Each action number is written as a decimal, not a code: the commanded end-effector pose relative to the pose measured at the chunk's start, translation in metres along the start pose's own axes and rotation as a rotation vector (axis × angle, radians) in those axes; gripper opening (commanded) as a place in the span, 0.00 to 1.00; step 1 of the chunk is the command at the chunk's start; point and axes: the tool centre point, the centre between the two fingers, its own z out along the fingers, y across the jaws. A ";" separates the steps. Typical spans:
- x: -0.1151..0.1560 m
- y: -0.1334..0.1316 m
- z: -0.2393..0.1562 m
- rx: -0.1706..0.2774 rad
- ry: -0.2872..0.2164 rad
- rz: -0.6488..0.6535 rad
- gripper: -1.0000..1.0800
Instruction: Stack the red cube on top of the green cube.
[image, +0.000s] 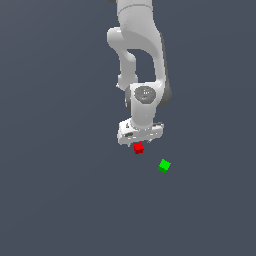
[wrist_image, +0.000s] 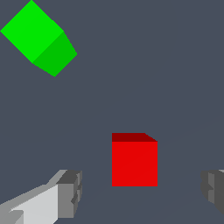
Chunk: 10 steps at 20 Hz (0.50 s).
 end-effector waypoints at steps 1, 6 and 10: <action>0.000 -0.002 0.003 -0.002 0.001 -0.008 0.96; 0.000 -0.001 0.003 -0.002 0.000 -0.005 0.96; 0.000 -0.001 0.008 -0.002 0.000 -0.005 0.96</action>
